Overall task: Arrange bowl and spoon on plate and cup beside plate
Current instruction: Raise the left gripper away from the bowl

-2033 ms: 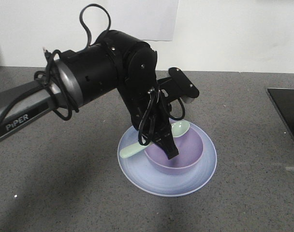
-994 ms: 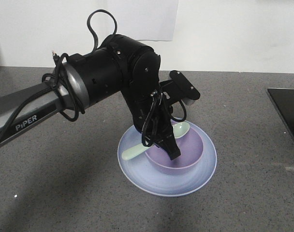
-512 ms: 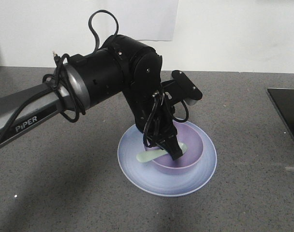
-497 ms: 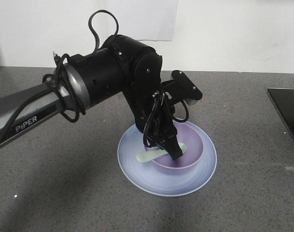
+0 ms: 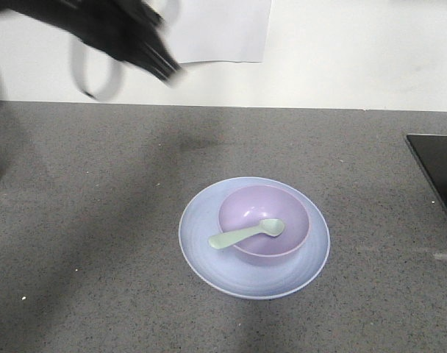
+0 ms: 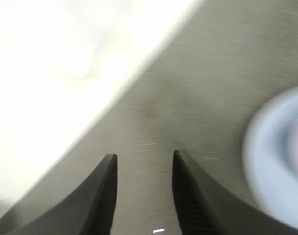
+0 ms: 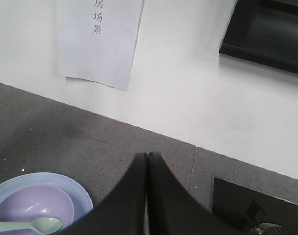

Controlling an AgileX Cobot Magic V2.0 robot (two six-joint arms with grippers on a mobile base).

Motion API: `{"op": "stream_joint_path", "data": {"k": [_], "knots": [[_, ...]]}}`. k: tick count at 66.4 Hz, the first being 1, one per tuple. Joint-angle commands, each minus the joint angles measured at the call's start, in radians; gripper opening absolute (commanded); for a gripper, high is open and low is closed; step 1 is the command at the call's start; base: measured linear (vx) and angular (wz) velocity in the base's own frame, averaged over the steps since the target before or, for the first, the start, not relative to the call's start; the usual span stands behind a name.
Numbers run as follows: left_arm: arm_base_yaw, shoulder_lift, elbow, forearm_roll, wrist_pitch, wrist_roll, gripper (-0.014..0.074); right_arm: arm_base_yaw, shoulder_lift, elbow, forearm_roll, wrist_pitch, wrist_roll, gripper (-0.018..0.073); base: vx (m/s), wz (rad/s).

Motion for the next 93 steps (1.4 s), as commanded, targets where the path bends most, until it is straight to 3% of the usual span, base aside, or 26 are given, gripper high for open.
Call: {"op": "stream_joint_path", "data": {"k": [1, 9, 24, 25, 36, 43, 51, 60, 68, 77, 93], "knots": [[0.081, -0.116, -0.031, 0.133, -0.013, -0.078, 0.0271, -0.005, 0.005, -0.02, -0.01, -0.088, -0.001, -0.0011, 0.0, 0.0], [0.233, -0.17, -0.031, 0.101, 0.022, -0.07, 0.0272, -0.005, 0.005, -0.02, -0.01, -0.105, -0.001, -0.0011, 0.0, 0.0], [0.526, -0.195, -0.006, 0.004, -0.015, -0.103, 0.0272, -0.005, 0.005, -0.02, -0.01, -0.105, -0.001, -0.0011, 0.0, 0.0], [0.674, -0.179, 0.112, -0.068, -0.082, -0.104, 0.0284, -0.005, 0.005, -0.02, -0.001, -0.103, 0.006, -0.0011, 0.0, 0.0], [0.811, -0.124, 0.149, -0.191, -0.093, -0.129, 0.036, -0.005, 0.005, -0.02, 0.033, -0.091, 0.006, -0.0011, 0.0, 0.0], [0.87, -0.093, 0.148, -0.272, -0.111, -0.129, 0.0428, -0.005, 0.005, -0.02, 0.034, -0.085, 0.006, -0.0011, 0.0, 0.0], [0.912, -0.063, 0.148, -0.306, -0.103, -0.12, 0.0483, -0.005, 0.005, -0.02, 0.034, -0.085, 0.006, -0.0011, 0.0, 0.0], [0.958, -0.029, 0.149, -0.318, -0.091, -0.127, 0.0489, -0.005, 0.007, -0.019, 0.034, -0.085, 0.006, -0.0011, 0.0, 0.0], [1.002, -0.013, 0.149, -0.399, -0.1, -0.115, 0.0488, -0.005, 0.011, -0.016, 0.031, -0.084, 0.005, -0.0011, 0.0, 0.0], [1.012, 0.008, 0.149, -0.447, -0.081, -0.049, 0.0482, -0.005, 0.011, -0.016, 0.031, -0.082, 0.005, -0.0011, 0.0, 0.0], [1.013, 0.046, 0.149, -0.457, -0.054, -0.04, 0.0481, -0.005, 0.012, -0.016, 0.023, -0.082, 0.005, -0.0011, 0.0, 0.0]]}}
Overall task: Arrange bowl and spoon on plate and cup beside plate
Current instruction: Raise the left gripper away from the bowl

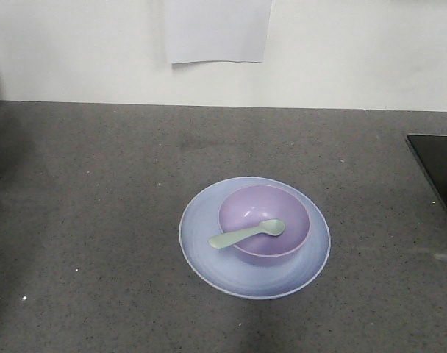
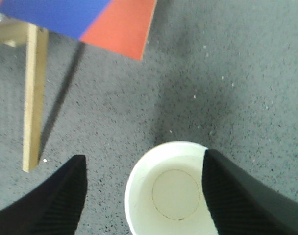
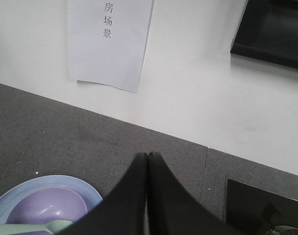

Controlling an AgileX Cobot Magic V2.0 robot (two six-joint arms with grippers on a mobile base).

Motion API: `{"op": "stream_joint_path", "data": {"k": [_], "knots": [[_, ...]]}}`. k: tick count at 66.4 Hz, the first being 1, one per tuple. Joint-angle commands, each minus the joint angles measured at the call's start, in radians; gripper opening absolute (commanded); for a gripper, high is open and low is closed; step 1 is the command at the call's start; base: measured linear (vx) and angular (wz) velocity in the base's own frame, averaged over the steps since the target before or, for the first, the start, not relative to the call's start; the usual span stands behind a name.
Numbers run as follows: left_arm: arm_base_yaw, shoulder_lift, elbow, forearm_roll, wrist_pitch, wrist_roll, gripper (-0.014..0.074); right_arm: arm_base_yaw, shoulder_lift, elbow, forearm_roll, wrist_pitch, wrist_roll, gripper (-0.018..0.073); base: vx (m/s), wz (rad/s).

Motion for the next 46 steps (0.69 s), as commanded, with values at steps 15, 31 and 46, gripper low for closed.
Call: {"op": "stream_joint_path", "data": {"k": [15, 31, 46], "knots": [[0.012, -0.007, -0.023, -0.011, -0.023, 0.006, 0.0481, -0.005, 0.013, -0.022, -0.019, -0.065, 0.0, -0.0011, 0.0, 0.0], [0.012, 0.018, -0.022, 0.002, -0.025, 0.006, 0.0481, -0.004, 0.013, -0.022, -0.019, -0.063, 0.0, -0.0011, 0.0, 0.0], [0.012, 0.024, 0.068, 0.028, -0.072, 0.014, 0.0481, -0.004, 0.013, -0.022, -0.019, -0.061, 0.0, -0.0011, 0.0, 0.0]]}}
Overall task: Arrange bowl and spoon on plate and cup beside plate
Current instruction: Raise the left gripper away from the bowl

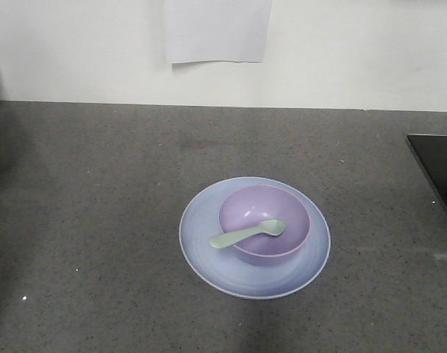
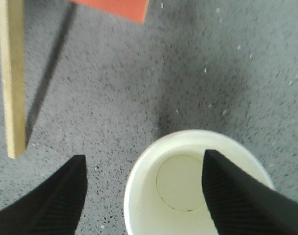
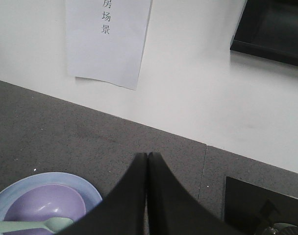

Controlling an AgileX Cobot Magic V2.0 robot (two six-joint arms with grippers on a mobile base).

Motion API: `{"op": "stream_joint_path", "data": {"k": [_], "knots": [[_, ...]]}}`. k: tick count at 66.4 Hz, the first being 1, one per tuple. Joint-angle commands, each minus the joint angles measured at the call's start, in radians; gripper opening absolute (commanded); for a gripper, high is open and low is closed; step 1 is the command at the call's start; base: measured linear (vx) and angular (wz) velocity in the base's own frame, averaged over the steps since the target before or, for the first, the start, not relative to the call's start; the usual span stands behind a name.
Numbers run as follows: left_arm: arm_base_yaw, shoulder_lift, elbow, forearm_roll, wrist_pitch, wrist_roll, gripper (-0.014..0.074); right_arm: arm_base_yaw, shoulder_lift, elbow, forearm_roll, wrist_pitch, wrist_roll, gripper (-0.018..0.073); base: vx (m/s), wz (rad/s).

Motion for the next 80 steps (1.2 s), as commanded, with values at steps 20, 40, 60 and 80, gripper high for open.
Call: {"op": "stream_joint_path", "data": {"k": [20, 40, 60, 80], "knots": [[0.028, -0.034, 0.06, 0.028, -0.108, 0.0, 0.0481, -0.004, 0.007, -0.022, -0.014, -0.063, 0.0, -0.0011, 0.0, 0.0], [0.028, 0.004, 0.06, 0.0, -0.106, 0.001, 0.0481, -0.004, 0.007, -0.022, -0.014, -0.06, 0.0, -0.0011, 0.0, 0.0], [0.028, 0.013, 0.06, 0.001, -0.124, 0.001, 0.0256, -0.004, 0.007, -0.022, -0.014, -0.049, 0.0, -0.0011, 0.0, 0.0], [0.026, 0.004, 0.059, -0.051, -0.13, 0.049, -0.0008, -0.004, 0.007, -0.022, -0.014, -0.047, 0.0, -0.0011, 0.0, 0.0]]}}
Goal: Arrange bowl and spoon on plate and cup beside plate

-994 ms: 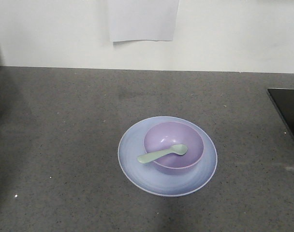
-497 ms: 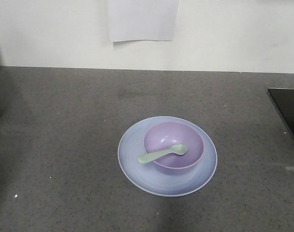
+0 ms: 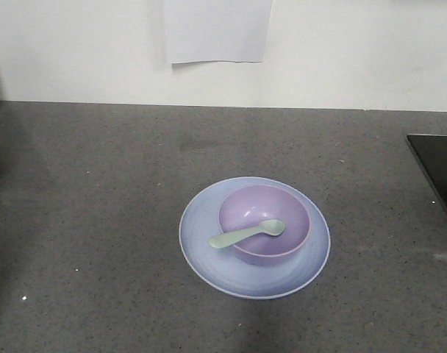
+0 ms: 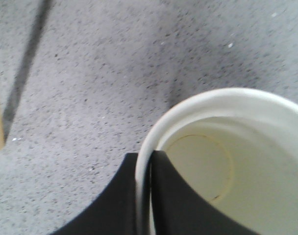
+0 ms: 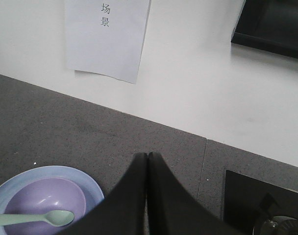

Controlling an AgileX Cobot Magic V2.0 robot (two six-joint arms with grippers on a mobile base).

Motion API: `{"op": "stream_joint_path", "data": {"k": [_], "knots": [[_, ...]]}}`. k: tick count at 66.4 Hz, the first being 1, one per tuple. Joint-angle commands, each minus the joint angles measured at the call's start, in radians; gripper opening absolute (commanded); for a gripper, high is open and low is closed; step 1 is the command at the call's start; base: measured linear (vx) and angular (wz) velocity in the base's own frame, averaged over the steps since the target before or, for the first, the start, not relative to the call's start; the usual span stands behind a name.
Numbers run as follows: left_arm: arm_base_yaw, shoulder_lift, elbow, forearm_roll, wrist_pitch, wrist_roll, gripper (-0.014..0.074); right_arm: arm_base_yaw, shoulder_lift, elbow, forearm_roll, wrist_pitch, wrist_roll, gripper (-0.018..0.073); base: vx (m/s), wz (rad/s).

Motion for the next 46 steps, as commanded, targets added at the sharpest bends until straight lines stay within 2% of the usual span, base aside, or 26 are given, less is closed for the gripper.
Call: {"op": "stream_joint_path", "data": {"k": [1, 14, 26, 34, 46], "knots": [[0.001, -0.057, -0.025, -0.047, -0.035, 0.054, -0.0008, -0.004, 0.005, -0.022, -0.013, -0.07, 0.0, -0.0011, 0.0, 0.0], [-0.032, -0.114, -0.053, -0.229, -0.02, 0.225, -0.0008, -0.004, 0.005, -0.022, -0.013, -0.071, 0.0, -0.0011, 0.0, 0.0], [-0.12, -0.159, -0.077, -0.37, -0.008, 0.297, -0.0008, -0.004, 0.005, -0.022, -0.013, -0.069, 0.0, -0.0011, 0.0, 0.0], [-0.211, -0.167, -0.077, -0.381, 0.012, 0.308, -0.0008, -0.004, 0.005, -0.022, -0.013, -0.069, 0.0, -0.0011, 0.0, 0.0], [-0.394, -0.167, -0.075, -0.375, 0.042, 0.308, -0.0008, -0.004, 0.005, -0.022, -0.012, -0.066, 0.0, -0.0011, 0.0, 0.0]]}}
